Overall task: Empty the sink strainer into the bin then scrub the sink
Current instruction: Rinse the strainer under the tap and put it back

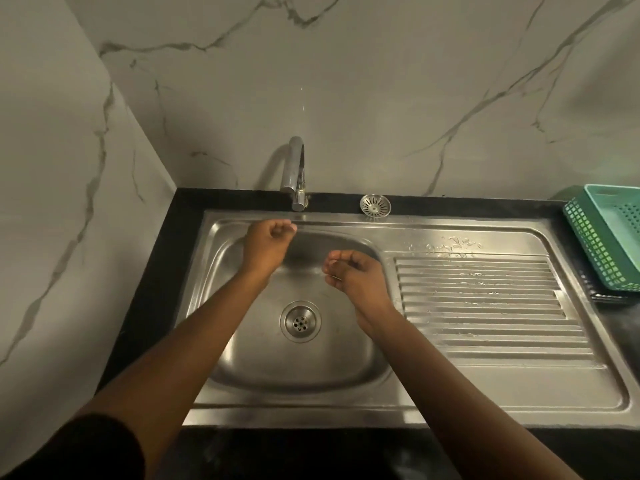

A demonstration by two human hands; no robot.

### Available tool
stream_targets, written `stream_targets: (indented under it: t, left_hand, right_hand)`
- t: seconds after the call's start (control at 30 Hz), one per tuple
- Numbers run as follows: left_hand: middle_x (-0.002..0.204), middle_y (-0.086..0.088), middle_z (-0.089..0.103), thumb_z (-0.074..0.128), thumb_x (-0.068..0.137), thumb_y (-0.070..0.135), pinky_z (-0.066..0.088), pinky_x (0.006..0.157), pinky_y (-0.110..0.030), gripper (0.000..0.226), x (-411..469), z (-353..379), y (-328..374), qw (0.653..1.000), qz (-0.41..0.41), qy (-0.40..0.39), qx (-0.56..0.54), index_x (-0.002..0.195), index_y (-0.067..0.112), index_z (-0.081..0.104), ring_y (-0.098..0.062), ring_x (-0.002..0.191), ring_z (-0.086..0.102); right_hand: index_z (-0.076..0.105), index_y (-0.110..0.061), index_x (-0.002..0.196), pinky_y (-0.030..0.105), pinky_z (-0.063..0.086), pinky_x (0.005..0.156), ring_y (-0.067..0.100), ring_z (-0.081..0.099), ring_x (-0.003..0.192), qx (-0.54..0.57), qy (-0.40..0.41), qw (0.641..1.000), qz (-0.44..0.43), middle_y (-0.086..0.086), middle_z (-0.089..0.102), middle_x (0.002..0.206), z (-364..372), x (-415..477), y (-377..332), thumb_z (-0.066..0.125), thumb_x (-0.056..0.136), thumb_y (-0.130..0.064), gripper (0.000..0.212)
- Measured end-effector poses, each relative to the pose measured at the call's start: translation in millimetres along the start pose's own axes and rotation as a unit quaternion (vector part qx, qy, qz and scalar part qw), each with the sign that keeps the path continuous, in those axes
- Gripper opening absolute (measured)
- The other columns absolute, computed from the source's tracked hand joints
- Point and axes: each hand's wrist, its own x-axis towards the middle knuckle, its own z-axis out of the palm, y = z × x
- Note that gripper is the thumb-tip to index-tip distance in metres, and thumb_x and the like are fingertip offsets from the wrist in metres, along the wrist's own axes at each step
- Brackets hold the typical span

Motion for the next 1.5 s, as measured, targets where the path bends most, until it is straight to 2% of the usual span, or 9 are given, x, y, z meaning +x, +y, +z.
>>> stream_targets:
  t: [0.2, 0.43, 0.57, 0.73, 0.97, 1.1, 1.23, 1.3, 1.5]
  left_hand:
    - [0.131, -0.012, 0.075, 0.08, 0.091, 0.034, 0.056, 0.104, -0.037, 0.044, 59, 23, 12, 1.0, -0.005, 0.001, 0.025, 0.128, 0.011, 0.073, -0.023, 0.122, 0.07]
    - [0.092, -0.014, 0.079, 0.083, 0.085, 0.047, 0.049, 0.056, -0.024, 0.05, 94, 46, 12, 0.996, -0.065, 0.064, -0.013, 0.101, 0.0, 0.076, -0.028, 0.079, 0.075]
    - [0.097, -0.022, 0.079, 0.082, 0.086, 0.044, 0.065, 0.075, -0.048, 0.042, 103, 46, 5, 0.994, -0.072, 0.073, -0.025, 0.09, 0.004, 0.071, -0.041, 0.088, 0.078]
    - [0.105, -0.033, 0.074, 0.077, 0.093, 0.011, 0.057, 0.097, -0.066, 0.016, 113, 34, -10, 0.994, -0.075, 0.026, -0.071, 0.085, 0.02, 0.067, -0.046, 0.09, 0.073]
    - [0.087, -0.02, 0.074, 0.086, 0.084, 0.022, 0.058, 0.095, -0.065, 0.018, 109, 17, -11, 0.994, -0.079, 0.005, -0.072, 0.071, 0.021, 0.073, -0.046, 0.09, 0.074]
    - [0.079, -0.004, 0.078, 0.078, 0.092, 0.011, 0.065, 0.09, -0.048, 0.011, 96, 4, -25, 0.996, -0.063, -0.013, -0.064, 0.083, 0.019, 0.077, -0.036, 0.09, 0.077]
    - [0.078, 0.003, 0.081, 0.07, 0.098, 0.006, 0.064, 0.072, -0.02, 0.01, 77, -9, -41, 0.99, -0.093, -0.015, -0.106, 0.096, 0.014, 0.076, -0.021, 0.083, 0.076]
    - [0.093, -0.009, 0.081, 0.069, 0.099, 0.009, 0.064, 0.072, -0.02, 0.012, 68, -12, -46, 0.987, -0.105, -0.019, -0.121, 0.094, 0.017, 0.076, -0.023, 0.087, 0.077]
    - [0.095, -0.011, 0.083, 0.068, 0.101, 0.013, 0.064, 0.077, -0.029, 0.01, 44, -12, -47, 0.986, -0.101, -0.046, -0.127, 0.102, 0.014, 0.078, -0.027, 0.09, 0.08]
  right_hand:
    - [0.071, -0.005, 0.099, 0.023, 0.06, 0.072, 0.014, 0.07, 0.077, -0.019, 0.0, 1.0, -0.002, 0.007, 0.073, 0.086, 7, 36, -4, 0.061, 0.096, 0.008, 0.017]
    - [0.075, -0.013, 0.096, 0.025, 0.059, 0.073, 0.014, 0.072, 0.078, -0.056, 0.04, 0.998, -0.005, 0.001, 0.076, 0.081, -4, 80, 0, 0.066, 0.096, 0.0, 0.015]
    - [0.075, -0.017, 0.088, 0.033, 0.06, 0.075, 0.019, 0.069, 0.074, -0.066, 0.084, 0.994, 0.004, 0.0, 0.074, 0.075, -18, 111, 1, 0.07, 0.094, -0.005, 0.014]
    - [0.07, -0.018, 0.088, 0.036, 0.061, 0.074, 0.021, 0.069, 0.069, -0.06, 0.207, 0.976, 0.037, 0.011, 0.075, 0.085, -38, 154, -6, 0.076, 0.092, -0.012, 0.01]
    - [0.07, -0.007, 0.091, 0.032, 0.061, 0.065, 0.023, 0.07, 0.069, -0.049, 0.255, 0.96, 0.106, 0.014, 0.074, 0.091, -55, 190, -25, 0.081, 0.091, -0.022, 0.019]
    - [0.061, -0.006, 0.098, 0.044, 0.064, 0.091, 0.029, 0.074, 0.093, -0.019, 0.211, 0.968, 0.131, 0.018, 0.071, 0.109, -63, 197, -30, 0.075, 0.093, -0.01, 0.016]
    - [0.066, -0.003, 0.091, 0.029, 0.066, 0.071, 0.022, 0.079, 0.074, -0.05, 0.259, 0.957, 0.12, 0.019, 0.075, 0.096, -67, 197, -33, 0.082, 0.086, -0.001, 0.017]
    - [0.069, -0.008, 0.09, 0.015, 0.053, 0.044, 0.006, 0.069, 0.045, -0.113, 0.278, 0.95, 0.082, 0.01, 0.072, 0.083, -66, 190, -32, 0.084, 0.087, -0.01, 0.016]
    - [0.073, -0.012, 0.079, 0.021, 0.054, 0.042, 0.016, 0.073, 0.049, -0.202, 0.193, 0.96, 0.012, 0.001, 0.073, 0.055, -38, 137, -8, 0.085, 0.083, -0.013, 0.013]
